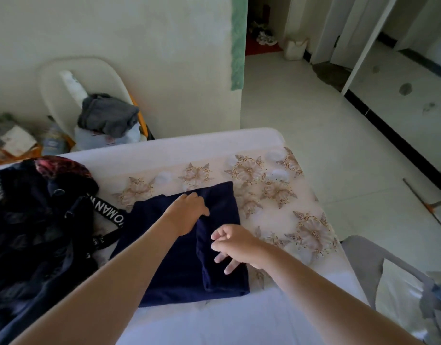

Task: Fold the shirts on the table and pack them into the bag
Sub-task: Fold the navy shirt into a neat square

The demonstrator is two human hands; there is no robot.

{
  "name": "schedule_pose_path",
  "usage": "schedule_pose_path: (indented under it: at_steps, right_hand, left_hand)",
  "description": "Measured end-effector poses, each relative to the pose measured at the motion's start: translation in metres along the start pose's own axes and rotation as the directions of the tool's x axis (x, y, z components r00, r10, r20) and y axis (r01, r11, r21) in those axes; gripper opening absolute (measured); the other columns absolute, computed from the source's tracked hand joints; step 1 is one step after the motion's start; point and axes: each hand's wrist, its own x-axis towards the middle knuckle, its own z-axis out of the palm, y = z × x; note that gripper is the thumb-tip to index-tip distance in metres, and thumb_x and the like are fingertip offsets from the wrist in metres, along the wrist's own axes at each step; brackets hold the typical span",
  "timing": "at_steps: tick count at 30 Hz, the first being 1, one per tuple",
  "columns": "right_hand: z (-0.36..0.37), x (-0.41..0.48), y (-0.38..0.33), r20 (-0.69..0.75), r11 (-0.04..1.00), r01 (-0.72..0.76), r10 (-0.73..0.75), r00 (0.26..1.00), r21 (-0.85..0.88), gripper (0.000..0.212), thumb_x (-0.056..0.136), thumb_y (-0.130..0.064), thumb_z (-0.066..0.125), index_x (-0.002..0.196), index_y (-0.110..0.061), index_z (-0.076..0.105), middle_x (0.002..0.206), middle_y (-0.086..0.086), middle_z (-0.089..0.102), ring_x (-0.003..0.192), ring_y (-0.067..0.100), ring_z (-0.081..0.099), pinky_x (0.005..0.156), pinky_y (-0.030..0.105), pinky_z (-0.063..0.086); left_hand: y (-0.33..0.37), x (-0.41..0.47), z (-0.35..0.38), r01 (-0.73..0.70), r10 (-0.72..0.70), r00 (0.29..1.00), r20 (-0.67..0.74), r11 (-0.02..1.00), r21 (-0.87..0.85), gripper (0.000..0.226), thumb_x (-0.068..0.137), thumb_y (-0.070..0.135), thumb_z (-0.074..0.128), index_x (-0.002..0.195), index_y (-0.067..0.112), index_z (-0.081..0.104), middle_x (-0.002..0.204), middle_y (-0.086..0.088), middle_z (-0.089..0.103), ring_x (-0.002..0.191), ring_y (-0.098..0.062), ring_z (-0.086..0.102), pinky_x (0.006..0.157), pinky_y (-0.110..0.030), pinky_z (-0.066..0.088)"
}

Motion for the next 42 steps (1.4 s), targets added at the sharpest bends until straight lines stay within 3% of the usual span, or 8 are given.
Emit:
schedule_pose_path:
  at_steps: [4, 8, 12, 17, 23, 31, 37, 42]
  right_hand:
    - [0.006, 0.021, 0.024, -0.24, 0.935, 0.077, -0.167, 0.956, -0.345, 0.022, 0.097, -0.017, 0.045, 0.106, -0.03, 0.062, 0.116, -0.007, 0.06, 0.098, 0.014, 0.066, 0.077, 0.033, 0.058]
    - [0.006, 0.036, 0.047, -0.216, 0.515, 0.077, -0.485, 0.848, -0.854, 0.039, 0.096, -0.027, 0.054, 0.135, -0.028, 0.051, 0.149, -0.004, 0.036, 0.14, 0.019, 0.033, 0.109, 0.036, 0.036]
    - [0.001, 0.051, 0.045, -0.122, 0.35, 0.036, -0.42, 0.899, -0.936, 0.073, 0.095, -0.029, 0.049, 0.158, -0.018, 0.014, 0.166, 0.008, -0.004, 0.153, 0.027, -0.001, 0.121, 0.047, 0.017]
    - [-0.024, 0.086, 0.012, -0.074, 0.189, 0.011, -0.437, 0.897, -0.982, 0.07, 0.103, -0.035, 0.033, 0.159, -0.019, -0.005, 0.166, 0.007, -0.016, 0.153, 0.026, -0.006, 0.123, 0.05, 0.009]
    - [-0.05, 0.126, -0.005, -0.105, 0.184, -0.068, -0.199, 0.974, -0.98, 0.071, 0.103, -0.056, 0.023, 0.159, -0.023, -0.008, 0.165, 0.001, -0.019, 0.153, 0.02, -0.008, 0.122, 0.053, 0.009]
    - [0.012, 0.079, 0.043, -0.137, 0.304, 0.049, -0.561, 0.816, -0.951, 0.065, 0.101, -0.044, 0.034, 0.158, -0.015, 0.021, 0.166, 0.014, 0.005, 0.153, 0.031, 0.006, 0.122, 0.05, 0.018]
    - [0.017, 0.037, 0.108, 0.08, 0.157, 0.177, -0.486, 0.87, -0.972, 0.072, 0.097, -0.056, 0.025, 0.16, -0.026, 0.005, 0.167, 0.006, -0.008, 0.154, 0.024, -0.001, 0.124, 0.045, 0.011]
    - [-0.02, -0.007, 0.116, 0.029, 0.19, 0.115, -0.403, 0.915, -0.975, 0.071, 0.093, -0.048, 0.039, 0.158, -0.032, 0.015, 0.167, -0.002, -0.003, 0.154, 0.019, 0.002, 0.123, 0.047, 0.015]
  left_hand:
    - [0.004, -0.028, 0.028, 0.154, -0.164, 0.985, -0.053, 0.974, -0.169, 0.056, 0.091, 0.006, 0.05, 0.142, 0.029, 0.047, 0.142, 0.005, 0.045, 0.128, -0.02, 0.041, 0.109, -0.034, 0.033]
    - [0.033, -0.026, 0.051, 0.123, -0.199, 0.954, -0.223, 0.941, -0.314, 0.048, 0.102, 0.031, 0.043, 0.149, 0.023, 0.038, 0.155, 0.0, 0.035, 0.142, -0.021, 0.032, 0.114, -0.036, 0.031]
    - [0.048, -0.026, 0.076, 0.226, -0.203, 0.973, 0.112, 0.935, -0.274, 0.071, 0.101, 0.058, 0.024, 0.156, 0.028, -0.01, 0.163, 0.001, -0.017, 0.151, -0.021, -0.012, 0.123, -0.044, 0.006]
    - [0.058, -0.037, 0.085, 0.234, -0.253, 0.967, -0.041, 0.938, -0.257, 0.074, 0.099, 0.059, 0.021, 0.158, 0.019, -0.001, 0.164, -0.004, -0.013, 0.152, -0.023, -0.009, 0.123, -0.045, -0.002]
    - [0.071, -0.047, 0.099, 0.176, -0.186, 0.983, -0.008, 0.942, -0.286, 0.084, 0.096, 0.067, 0.023, 0.157, 0.019, -0.01, 0.162, -0.002, -0.022, 0.149, -0.02, -0.021, 0.123, -0.043, -0.001]
    - [0.085, -0.076, 0.108, 0.377, -0.433, 0.899, -0.063, 0.839, -0.391, 0.09, 0.086, 0.073, 0.032, 0.157, 0.021, 0.016, 0.165, -0.004, 0.005, 0.152, -0.026, 0.001, 0.121, -0.055, 0.013]
    - [0.111, -0.094, 0.111, 0.411, -0.427, 0.901, 0.084, 0.771, -0.486, 0.092, 0.081, 0.074, 0.023, 0.158, 0.029, 0.0, 0.164, 0.001, -0.018, 0.148, -0.018, -0.025, 0.121, -0.048, -0.01]
    - [0.147, -0.092, 0.081, 0.339, -0.333, 0.935, 0.12, 0.748, -0.57, 0.08, 0.09, 0.063, 0.039, 0.157, 0.031, 0.008, 0.164, 0.008, -0.006, 0.15, -0.014, -0.01, 0.122, -0.04, 0.002]
